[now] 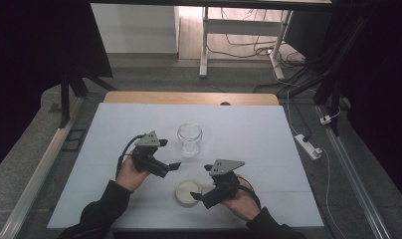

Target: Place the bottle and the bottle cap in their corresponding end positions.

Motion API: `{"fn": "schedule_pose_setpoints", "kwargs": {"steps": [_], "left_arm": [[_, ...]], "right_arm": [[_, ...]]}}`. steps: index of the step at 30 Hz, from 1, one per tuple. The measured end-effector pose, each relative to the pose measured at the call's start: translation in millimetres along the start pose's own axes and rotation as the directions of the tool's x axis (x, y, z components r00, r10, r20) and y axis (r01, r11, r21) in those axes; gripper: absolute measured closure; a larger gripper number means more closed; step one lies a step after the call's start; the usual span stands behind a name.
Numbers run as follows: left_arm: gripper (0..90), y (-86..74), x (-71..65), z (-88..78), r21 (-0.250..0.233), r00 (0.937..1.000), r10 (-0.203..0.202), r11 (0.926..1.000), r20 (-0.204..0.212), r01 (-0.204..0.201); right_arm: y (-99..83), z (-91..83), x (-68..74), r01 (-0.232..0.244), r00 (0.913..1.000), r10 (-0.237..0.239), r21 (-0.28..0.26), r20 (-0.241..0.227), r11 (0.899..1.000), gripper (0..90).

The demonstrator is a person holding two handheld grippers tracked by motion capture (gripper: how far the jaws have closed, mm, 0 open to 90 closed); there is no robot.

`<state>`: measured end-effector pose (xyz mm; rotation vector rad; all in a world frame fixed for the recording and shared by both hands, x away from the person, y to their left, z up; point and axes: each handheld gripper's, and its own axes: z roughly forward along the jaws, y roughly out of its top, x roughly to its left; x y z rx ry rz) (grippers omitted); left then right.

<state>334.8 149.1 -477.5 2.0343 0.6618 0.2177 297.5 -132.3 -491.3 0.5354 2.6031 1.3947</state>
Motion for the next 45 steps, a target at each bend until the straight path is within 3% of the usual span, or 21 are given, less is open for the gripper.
{"fn": "schedule_pose_setpoints", "kwargs": {"steps": [11, 22, 34, 45], "left_arm": [[0.0, -16.0, -19.3, -23.7, -0.013, 0.9997, -0.026, 0.9996, 0.002, 0.026], [0.0, -45.6, -33.6, -58.7, -0.001, 0.9958, -0.061, 0.9981, -0.068, 0.061], [0.0, -80.0, -40.0, -95.0, -0.039, 0.9802, -0.137, 0.9904, -0.143, 0.133], [0.0, -110.2, -42.4, -122.7, -0.042, 0.9576, -0.199, 0.9799, -0.208, 0.195]], "right_arm": [[-6.6, -24.7, -3.7, -0.019, 0.9976, 0.02, -0.013, 0.067, 1.0, 0.0], [-20.7, -56.7, -7.8, -0.061, 0.9845, 0.067, -0.04, 0.162, 0.997, 0.0], [-44.5, -89.8, -9.0, -0.113, 0.9558, 0.12, -0.044, 0.268, 0.993, 0.0], [-71.8, -121.0, -11.9, -0.189, 0.919, 0.197, -0.056, 0.342, 0.98, 0.0]]}}
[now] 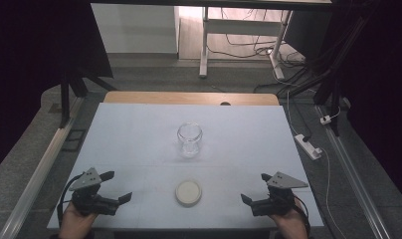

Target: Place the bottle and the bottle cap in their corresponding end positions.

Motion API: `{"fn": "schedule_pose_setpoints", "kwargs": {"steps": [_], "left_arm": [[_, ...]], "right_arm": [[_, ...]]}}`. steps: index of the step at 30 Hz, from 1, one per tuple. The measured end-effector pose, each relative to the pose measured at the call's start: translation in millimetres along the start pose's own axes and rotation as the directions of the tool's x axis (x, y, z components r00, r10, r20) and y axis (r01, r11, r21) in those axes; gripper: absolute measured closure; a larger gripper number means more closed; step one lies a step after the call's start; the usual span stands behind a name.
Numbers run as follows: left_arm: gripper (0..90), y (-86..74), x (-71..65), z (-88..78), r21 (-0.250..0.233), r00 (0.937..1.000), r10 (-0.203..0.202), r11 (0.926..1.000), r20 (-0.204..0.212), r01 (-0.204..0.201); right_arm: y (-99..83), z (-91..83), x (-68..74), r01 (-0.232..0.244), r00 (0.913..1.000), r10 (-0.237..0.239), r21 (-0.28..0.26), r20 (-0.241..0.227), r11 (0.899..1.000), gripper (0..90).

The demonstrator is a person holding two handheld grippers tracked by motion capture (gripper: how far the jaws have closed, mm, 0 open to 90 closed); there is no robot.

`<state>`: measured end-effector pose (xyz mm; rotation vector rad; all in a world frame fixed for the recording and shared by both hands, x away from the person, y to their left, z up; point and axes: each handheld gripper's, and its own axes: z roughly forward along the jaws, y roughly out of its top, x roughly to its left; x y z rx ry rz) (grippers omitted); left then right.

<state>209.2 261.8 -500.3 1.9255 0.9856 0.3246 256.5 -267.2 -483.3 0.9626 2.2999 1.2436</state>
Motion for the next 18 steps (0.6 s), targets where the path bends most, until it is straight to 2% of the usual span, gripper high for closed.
{"fn": "schedule_pose_setpoints", "kwargs": {"steps": [12, 18], "left_arm": [[0.0, -28.2, 8.4, -23.1, 0.015, 0.9958, -0.064, 0.9978, -0.067, 0.065], [0.0, -37.1, 8.1, -25.7, 0.056, 0.9933, -0.063, 0.9961, -0.097, 0.069]], "right_arm": [[-22.9, -23.8, -11.5, -0.048, 0.9965, 0.047, 0.02, 0.069, 0.999, 0.0], [-30.5, -30.3, -13.8, -0.069, 0.9938, 0.065, 0.036, 0.09, 0.997, 0.0]]}}
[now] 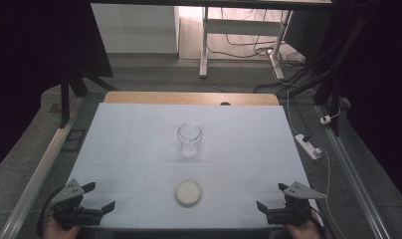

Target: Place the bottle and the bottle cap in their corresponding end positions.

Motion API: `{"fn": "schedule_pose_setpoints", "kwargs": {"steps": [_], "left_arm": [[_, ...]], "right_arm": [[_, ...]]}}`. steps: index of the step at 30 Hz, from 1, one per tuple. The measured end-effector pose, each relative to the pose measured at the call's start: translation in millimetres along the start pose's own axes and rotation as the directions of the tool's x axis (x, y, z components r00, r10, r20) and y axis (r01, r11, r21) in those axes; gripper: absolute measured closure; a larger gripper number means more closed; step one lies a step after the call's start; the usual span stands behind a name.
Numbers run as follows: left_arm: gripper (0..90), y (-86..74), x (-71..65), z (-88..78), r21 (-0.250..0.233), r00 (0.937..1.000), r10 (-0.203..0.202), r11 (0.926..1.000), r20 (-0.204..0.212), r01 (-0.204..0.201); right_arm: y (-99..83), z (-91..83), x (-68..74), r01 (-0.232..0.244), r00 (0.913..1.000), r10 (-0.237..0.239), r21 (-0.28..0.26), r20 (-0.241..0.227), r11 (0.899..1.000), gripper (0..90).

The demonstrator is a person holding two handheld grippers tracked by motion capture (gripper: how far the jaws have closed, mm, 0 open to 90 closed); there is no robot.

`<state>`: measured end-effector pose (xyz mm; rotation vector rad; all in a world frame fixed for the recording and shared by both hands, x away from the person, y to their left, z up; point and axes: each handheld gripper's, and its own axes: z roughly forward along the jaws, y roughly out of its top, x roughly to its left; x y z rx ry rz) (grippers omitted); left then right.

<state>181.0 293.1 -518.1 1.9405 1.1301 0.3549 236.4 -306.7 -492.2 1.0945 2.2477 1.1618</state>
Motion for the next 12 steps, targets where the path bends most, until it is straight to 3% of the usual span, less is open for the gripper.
{"fn": "schedule_pose_setpoints", "kwargs": {"steps": [6, 12], "left_arm": [[0.0, -5.8, -1.2, -2.7, 0.028, 0.9996, 0.006, 0.9996, -0.026, -0.005], [0.0, -5.3, -0.2, -1.7, 0.039, 0.9998, 0.0, 0.9992, -0.019, 0.001]], "right_arm": [[-4.9, -2.4, -2.5, -0.029, 0.9995, 0.029, 0.044, 0.011, 0.999, 0.0], [-5.5, -0.9, -2.6, -0.031, 0.9995, 0.03, 0.069, 0.009, 0.997, 0.0]]}}
